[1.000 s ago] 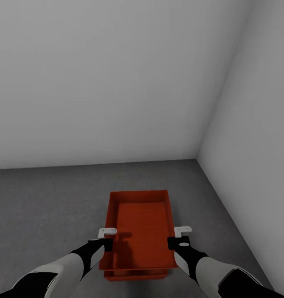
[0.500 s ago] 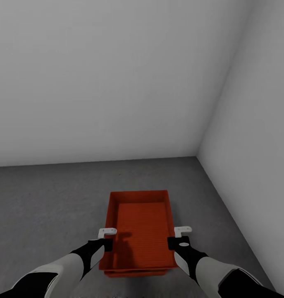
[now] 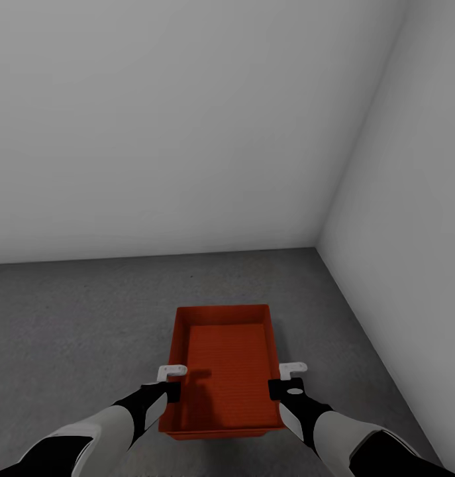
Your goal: Move the two storage containers from the living room to the garage. In the garage, place one container on the floor and stack the other container on top of it (either order is fine).
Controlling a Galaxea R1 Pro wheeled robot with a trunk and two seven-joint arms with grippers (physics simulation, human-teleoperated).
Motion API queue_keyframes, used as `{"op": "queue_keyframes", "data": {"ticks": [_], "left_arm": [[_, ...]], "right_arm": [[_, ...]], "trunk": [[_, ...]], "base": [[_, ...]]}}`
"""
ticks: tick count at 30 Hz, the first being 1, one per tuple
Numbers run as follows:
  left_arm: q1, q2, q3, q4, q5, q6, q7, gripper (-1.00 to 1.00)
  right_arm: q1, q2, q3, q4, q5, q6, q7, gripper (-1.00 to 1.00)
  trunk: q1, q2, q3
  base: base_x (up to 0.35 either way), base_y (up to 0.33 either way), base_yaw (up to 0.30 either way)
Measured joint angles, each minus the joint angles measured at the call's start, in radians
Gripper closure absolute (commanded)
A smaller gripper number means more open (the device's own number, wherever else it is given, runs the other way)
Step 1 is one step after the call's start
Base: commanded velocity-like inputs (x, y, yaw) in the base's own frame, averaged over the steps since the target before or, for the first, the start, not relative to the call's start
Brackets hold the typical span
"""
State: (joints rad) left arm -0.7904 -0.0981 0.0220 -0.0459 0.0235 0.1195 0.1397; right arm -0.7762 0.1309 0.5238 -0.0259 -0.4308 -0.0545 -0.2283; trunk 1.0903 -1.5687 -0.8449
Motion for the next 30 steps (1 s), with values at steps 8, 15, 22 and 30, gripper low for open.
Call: {"op": "queue_keyframes", "data": {"ticks": [8, 15, 22, 30], "left_arm": [[0.0, 0.0, 0.0, 0.0, 0.0, 0.0, 0.0, 1.0], [0.001, 0.0, 0.003, 0.001, -0.002, -0.001, 0.0, 1.0], [0.0, 0.001, 0.002, 0.0, -0.003, -0.001, -0.002, 1.0], [0.0, 0.003, 0.003, -0.004, -0.009, 0.009, -0.005, 1.0]], "right_arm": [[0.0, 0.0, -0.001, 0.0, 0.002, 0.0, 0.0, 1.0], [0.0, -0.001, 0.001, 0.0, 0.001, 0.0, 0.001, 1.0], [0.0, 0.001, 0.001, 0.001, -0.001, -0.001, 0.0, 1.0], [0.0, 0.004, 0.006, 0.005, -0.015, -0.002, 0.0, 1.0]], "trunk": [[0.0, 0.0, 0.0], [0.0, 0.0, 0.0], [0.0, 0.0, 0.0], [0.0, 0.0, 0.0]], "base": [[0.0, 0.0, 0.0], [0.0, 0.0, 0.0], [0.0, 0.0, 0.0], [0.0, 0.107, 0.0]]}}
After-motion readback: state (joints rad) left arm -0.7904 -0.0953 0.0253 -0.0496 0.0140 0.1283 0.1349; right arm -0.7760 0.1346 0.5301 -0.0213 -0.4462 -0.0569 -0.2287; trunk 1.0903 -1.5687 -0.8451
